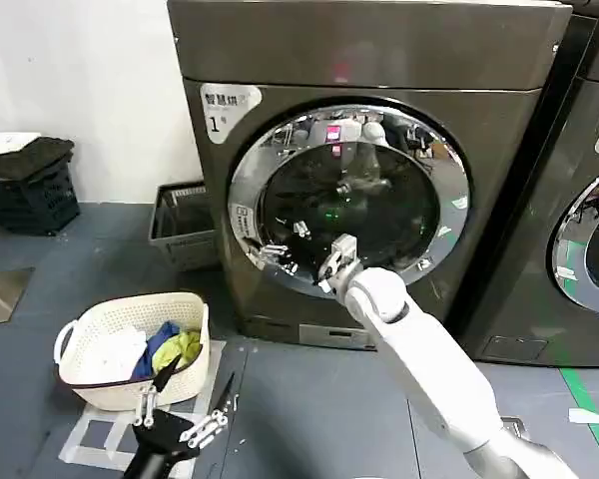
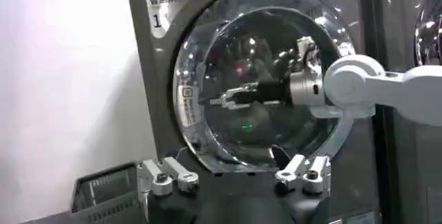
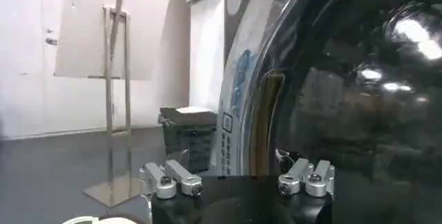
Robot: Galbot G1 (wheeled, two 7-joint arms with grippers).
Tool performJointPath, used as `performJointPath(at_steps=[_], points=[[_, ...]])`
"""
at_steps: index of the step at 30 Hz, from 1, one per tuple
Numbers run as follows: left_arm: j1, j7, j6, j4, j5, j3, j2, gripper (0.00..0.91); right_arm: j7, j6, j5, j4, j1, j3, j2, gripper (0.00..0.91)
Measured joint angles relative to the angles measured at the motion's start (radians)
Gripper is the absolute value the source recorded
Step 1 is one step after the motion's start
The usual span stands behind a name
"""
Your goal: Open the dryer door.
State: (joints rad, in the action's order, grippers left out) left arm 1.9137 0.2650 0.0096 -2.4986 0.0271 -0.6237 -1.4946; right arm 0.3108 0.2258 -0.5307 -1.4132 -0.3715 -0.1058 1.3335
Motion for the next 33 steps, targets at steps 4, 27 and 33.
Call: performJointPath(at_steps=[4, 27, 33], points=[[0.000, 0.001, 0.000, -0.001, -0.005, -0.007, 0.000, 0.907, 0.005, -0.003, 0.001, 0.020, 0.011, -0.006, 0.013, 0.907], [-0.008, 0.005, -0.003, 0.008, -0.007, -0.015, 0.000, 0.907, 0.224, -0.106, -0.044, 0.085, 0.048, -0.043, 0.001, 0.907], [-0.019, 0.009, -0.003, 0.019, -0.020, -0.025, 0.009, 0.907, 0.285, -0.116, -0.075, 0.069, 0.042, -0.049, -0.018, 0.907]])
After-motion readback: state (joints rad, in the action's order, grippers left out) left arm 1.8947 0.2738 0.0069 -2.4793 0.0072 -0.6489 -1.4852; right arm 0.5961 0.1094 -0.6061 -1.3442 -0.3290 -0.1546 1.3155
